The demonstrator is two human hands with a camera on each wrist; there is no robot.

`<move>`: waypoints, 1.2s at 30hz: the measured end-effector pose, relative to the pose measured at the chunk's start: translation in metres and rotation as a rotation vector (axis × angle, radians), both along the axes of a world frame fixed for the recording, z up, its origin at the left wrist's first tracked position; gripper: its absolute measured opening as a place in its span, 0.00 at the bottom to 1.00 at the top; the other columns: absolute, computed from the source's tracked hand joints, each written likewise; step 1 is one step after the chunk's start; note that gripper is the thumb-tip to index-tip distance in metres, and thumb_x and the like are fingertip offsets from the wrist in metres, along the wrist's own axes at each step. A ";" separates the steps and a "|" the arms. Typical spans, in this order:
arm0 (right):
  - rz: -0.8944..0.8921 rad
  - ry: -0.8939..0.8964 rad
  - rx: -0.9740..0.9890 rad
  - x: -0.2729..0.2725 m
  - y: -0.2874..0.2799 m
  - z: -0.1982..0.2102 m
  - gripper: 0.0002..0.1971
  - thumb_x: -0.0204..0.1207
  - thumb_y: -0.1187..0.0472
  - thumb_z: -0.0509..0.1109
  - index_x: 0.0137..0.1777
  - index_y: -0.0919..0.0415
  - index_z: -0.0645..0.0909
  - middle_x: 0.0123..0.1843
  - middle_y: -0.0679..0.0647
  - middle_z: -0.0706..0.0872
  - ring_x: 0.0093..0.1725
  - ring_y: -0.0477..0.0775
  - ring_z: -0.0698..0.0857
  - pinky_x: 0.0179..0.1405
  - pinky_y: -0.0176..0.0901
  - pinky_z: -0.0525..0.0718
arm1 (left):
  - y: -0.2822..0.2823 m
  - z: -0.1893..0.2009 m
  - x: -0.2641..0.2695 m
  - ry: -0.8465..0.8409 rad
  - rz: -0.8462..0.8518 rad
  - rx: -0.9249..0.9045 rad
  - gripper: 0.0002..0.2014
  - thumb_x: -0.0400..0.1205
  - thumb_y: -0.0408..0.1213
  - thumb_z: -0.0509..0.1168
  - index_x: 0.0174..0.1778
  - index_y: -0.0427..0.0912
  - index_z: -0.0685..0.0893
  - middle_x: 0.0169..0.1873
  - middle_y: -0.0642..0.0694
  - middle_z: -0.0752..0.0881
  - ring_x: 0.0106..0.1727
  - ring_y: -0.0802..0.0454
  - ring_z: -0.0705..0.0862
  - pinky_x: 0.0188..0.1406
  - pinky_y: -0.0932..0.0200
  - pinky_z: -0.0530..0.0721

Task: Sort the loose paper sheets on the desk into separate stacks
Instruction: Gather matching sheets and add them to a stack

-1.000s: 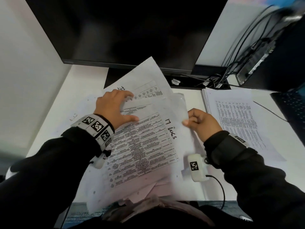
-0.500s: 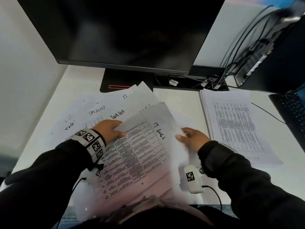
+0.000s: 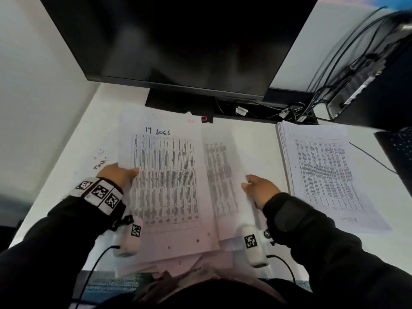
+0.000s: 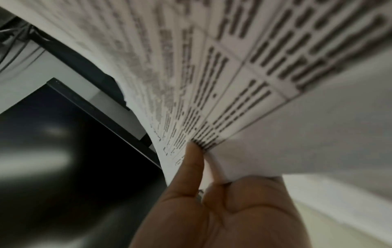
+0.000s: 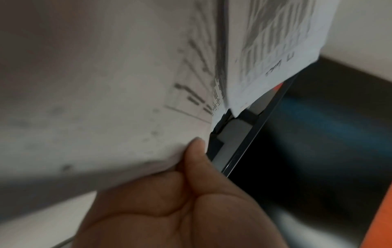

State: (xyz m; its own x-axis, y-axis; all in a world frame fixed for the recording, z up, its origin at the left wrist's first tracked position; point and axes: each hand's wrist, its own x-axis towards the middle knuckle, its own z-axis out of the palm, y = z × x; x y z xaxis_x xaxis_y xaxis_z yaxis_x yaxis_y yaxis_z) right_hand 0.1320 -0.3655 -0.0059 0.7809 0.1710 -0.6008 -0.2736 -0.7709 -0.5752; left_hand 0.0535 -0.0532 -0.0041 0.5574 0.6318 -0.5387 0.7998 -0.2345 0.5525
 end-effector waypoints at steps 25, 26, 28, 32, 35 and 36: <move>0.351 -0.186 -0.379 0.040 0.046 -0.016 0.31 0.61 0.38 0.75 0.64 0.46 0.74 0.59 0.49 0.82 0.59 0.56 0.81 0.63 0.55 0.79 | -0.011 -0.011 -0.054 -0.025 0.061 0.102 0.21 0.80 0.38 0.67 0.65 0.33 0.72 0.59 0.33 0.82 0.54 0.38 0.80 0.46 0.53 0.71; 0.379 -0.180 -0.426 0.040 0.049 -0.018 0.33 0.60 0.35 0.75 0.62 0.47 0.73 0.58 0.49 0.82 0.58 0.56 0.81 0.61 0.56 0.79 | -0.011 -0.012 -0.055 -0.010 0.064 0.098 0.20 0.80 0.38 0.66 0.65 0.33 0.71 0.58 0.33 0.82 0.54 0.38 0.80 0.46 0.53 0.71; 0.401 -0.193 -0.468 0.039 0.054 -0.017 0.29 0.64 0.35 0.72 0.61 0.49 0.73 0.56 0.52 0.83 0.56 0.57 0.81 0.60 0.55 0.80 | -0.012 -0.013 -0.055 0.020 0.077 0.103 0.18 0.82 0.39 0.63 0.64 0.33 0.71 0.58 0.33 0.81 0.57 0.36 0.80 0.47 0.52 0.71; 0.391 -0.161 -0.350 0.036 0.062 -0.015 0.20 0.79 0.45 0.61 0.62 0.59 0.76 0.56 0.57 0.83 0.55 0.60 0.82 0.54 0.46 0.78 | -0.009 -0.016 -0.054 0.064 0.070 0.099 0.16 0.85 0.40 0.58 0.64 0.34 0.71 0.60 0.33 0.80 0.60 0.36 0.79 0.49 0.50 0.73; 0.360 -0.159 -0.270 0.038 0.064 -0.008 0.14 0.82 0.58 0.60 0.63 0.65 0.76 0.60 0.62 0.83 0.59 0.61 0.80 0.47 0.39 0.71 | -0.005 -0.016 -0.054 0.114 0.065 0.103 0.23 0.86 0.42 0.55 0.75 0.34 0.65 0.71 0.34 0.73 0.71 0.36 0.72 0.66 0.46 0.70; 0.328 -0.177 -0.261 0.039 0.062 -0.007 0.14 0.82 0.60 0.61 0.63 0.65 0.76 0.61 0.62 0.83 0.59 0.62 0.80 0.47 0.38 0.70 | -0.003 -0.016 -0.053 0.119 0.074 0.105 0.24 0.86 0.42 0.54 0.75 0.33 0.64 0.73 0.34 0.71 0.73 0.35 0.70 0.69 0.46 0.69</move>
State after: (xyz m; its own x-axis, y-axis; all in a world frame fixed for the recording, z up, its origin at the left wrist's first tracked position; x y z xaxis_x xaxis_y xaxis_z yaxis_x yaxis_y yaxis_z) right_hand 0.1712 -0.3040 -0.0125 0.8054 0.2868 -0.5187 0.0940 -0.9259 -0.3660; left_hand 0.0004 -0.0563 -0.0204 0.4436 0.7251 -0.5267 0.8752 -0.2239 0.4289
